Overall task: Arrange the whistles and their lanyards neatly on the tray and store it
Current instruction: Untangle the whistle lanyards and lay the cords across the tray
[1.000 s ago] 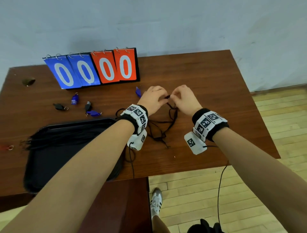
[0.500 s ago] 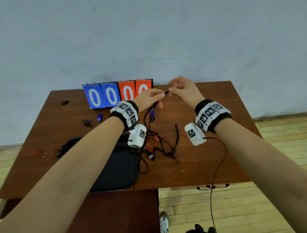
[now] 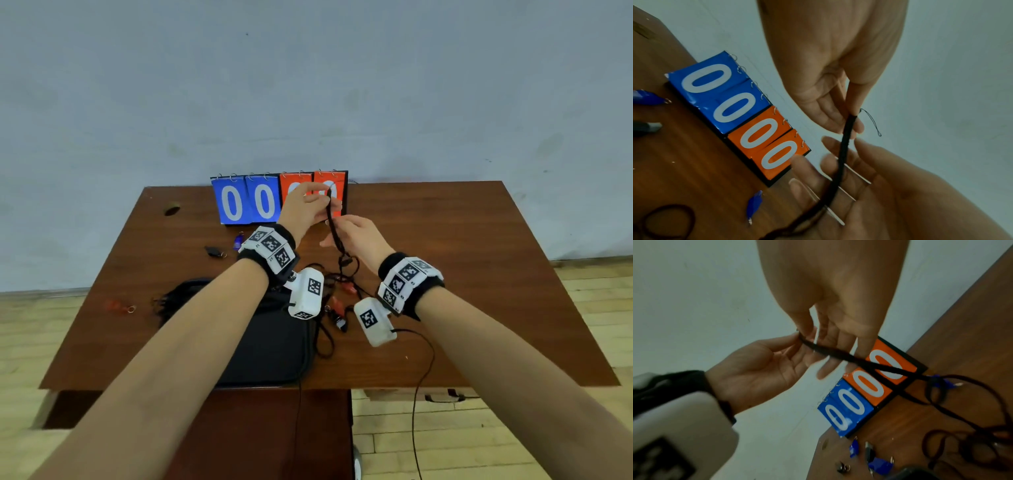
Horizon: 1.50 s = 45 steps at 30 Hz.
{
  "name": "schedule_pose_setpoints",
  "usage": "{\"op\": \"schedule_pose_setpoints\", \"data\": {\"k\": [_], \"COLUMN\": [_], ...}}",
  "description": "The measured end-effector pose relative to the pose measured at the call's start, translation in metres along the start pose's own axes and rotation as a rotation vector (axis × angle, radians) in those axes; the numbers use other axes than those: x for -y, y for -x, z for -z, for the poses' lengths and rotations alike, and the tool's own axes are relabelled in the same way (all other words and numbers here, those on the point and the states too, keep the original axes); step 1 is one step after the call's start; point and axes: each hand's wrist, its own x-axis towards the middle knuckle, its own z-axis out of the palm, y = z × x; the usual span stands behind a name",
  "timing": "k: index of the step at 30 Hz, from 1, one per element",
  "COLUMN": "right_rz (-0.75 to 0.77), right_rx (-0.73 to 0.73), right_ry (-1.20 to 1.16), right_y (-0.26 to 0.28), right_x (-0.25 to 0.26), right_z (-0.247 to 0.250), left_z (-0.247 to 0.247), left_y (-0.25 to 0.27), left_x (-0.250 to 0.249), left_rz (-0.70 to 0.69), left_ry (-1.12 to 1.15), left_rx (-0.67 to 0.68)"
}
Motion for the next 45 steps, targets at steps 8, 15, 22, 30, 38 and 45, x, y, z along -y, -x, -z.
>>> {"op": "schedule_pose_setpoints", "data": {"k": [8, 15, 22, 30, 38, 45], "right_rz": [0.123, 0.100, 0.005, -0.017, -0.028, -0.027], "right_rx": [-0.050, -0.058, 0.018, -0.007, 0.104, 0.077], "right_ry": [0.181, 0.279, 0.321, 0.395, 0.562, 0.525], "right_y": [0.005, 0.011, 0.017, 0.018, 0.019, 0.019], "right_x": [0.006, 0.018, 0.025, 0.024, 0.022, 0.017], "right_z": [-0.036, -0.064, -0.092, -0.119, -0.140, -0.145], "left_z": [0.061, 0.118, 0.174, 0.209, 0.233, 0.245], "left_y": [0.006, 0.010, 0.017, 0.026, 0.033, 0.039], "left_x": [0.003, 0.004, 0.003, 0.006, 0.011, 0.022], "left_rz": [0.106, 0.135, 0.132, 0.149, 0.152, 0.167], "left_ry": [0.026, 0.062, 0.092, 0.077, 0.077, 0.100], "left_rx": [-0.090, -0.150, -0.159, -0.149, -0.129, -0.185]}}
